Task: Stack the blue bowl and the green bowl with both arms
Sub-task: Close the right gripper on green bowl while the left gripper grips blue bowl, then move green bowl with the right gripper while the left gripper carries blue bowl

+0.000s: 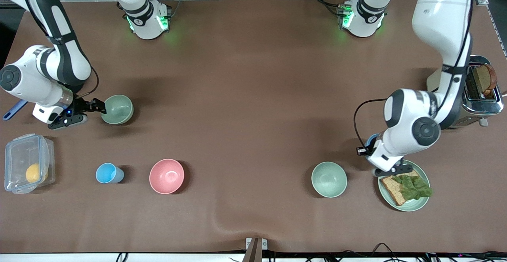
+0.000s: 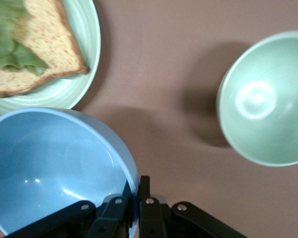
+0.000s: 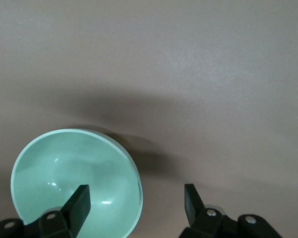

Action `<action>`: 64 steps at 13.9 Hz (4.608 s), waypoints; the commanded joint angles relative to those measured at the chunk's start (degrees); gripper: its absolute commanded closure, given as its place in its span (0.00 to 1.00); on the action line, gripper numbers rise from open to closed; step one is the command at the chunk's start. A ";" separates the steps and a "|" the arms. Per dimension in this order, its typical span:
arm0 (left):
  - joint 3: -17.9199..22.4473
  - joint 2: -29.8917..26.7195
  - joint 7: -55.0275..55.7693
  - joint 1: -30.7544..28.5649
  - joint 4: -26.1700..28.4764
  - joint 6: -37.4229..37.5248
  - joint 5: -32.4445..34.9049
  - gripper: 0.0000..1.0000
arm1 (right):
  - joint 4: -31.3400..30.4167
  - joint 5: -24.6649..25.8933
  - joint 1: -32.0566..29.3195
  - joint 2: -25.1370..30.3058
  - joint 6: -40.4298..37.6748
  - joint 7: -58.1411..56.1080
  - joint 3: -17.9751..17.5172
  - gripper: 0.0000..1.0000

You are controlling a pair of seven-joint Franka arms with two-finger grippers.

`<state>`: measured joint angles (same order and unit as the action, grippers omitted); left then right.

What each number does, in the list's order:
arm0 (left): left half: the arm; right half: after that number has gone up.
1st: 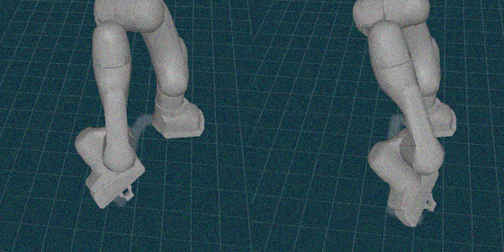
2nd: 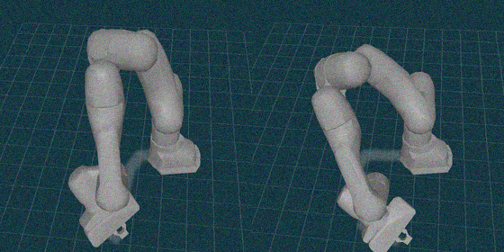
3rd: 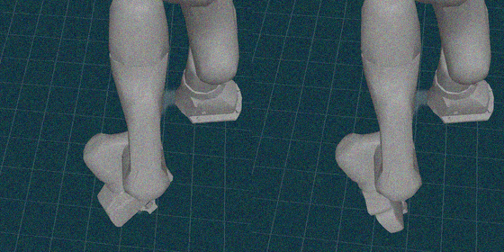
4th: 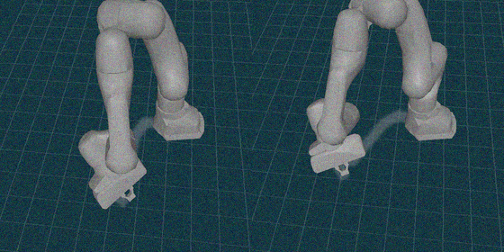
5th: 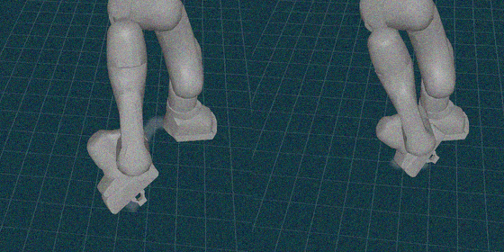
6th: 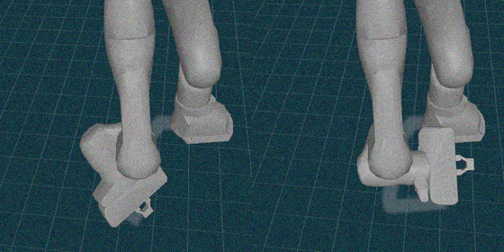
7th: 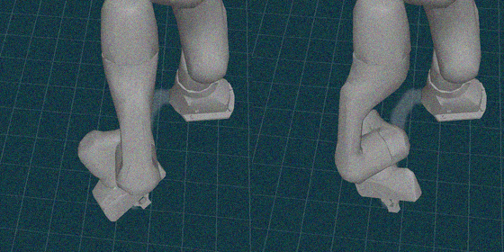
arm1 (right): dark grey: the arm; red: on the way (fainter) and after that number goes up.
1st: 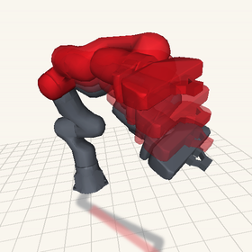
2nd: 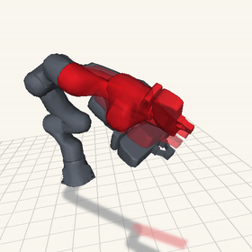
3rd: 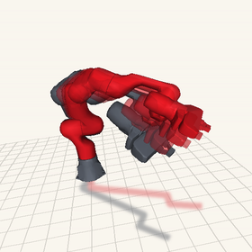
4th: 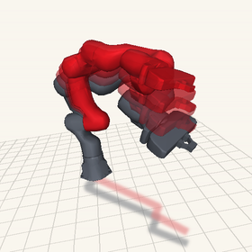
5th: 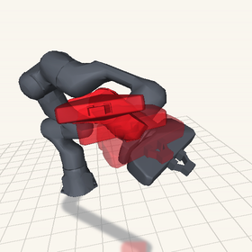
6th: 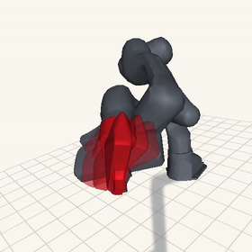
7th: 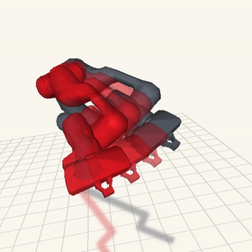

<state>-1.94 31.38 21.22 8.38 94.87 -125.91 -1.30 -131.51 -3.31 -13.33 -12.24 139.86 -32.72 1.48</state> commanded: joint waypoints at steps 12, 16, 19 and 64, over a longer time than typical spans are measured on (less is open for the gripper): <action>-0.96 -3.34 56.62 12.18 -9.51 13.67 -5.03 1.00 | -1.82 -10.49 -2.49 -3.50 3.93 -12.63 -0.78 1.00; -2.80 -4.65 64.80 13.59 -10.75 13.67 -9.95 1.00 | -1.56 -10.49 -0.74 0.27 -0.63 -11.05 -1.04 1.00; -5.35 -6.76 69.83 13.68 -10.84 13.58 -9.69 1.00 | -1.47 -10.49 3.65 4.14 -4.59 -1.68 -1.04 1.00; -6.68 -6.94 71.15 15.43 -11.81 12.71 -4.50 1.00 | -0.24 -9.78 62.12 -8.15 22.30 91.26 -0.69 0.00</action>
<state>-8.60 24.43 90.64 23.18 83.24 -112.95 -6.86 -132.60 -12.85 48.38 -19.57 161.83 57.70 0.06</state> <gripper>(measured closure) 0.947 0.899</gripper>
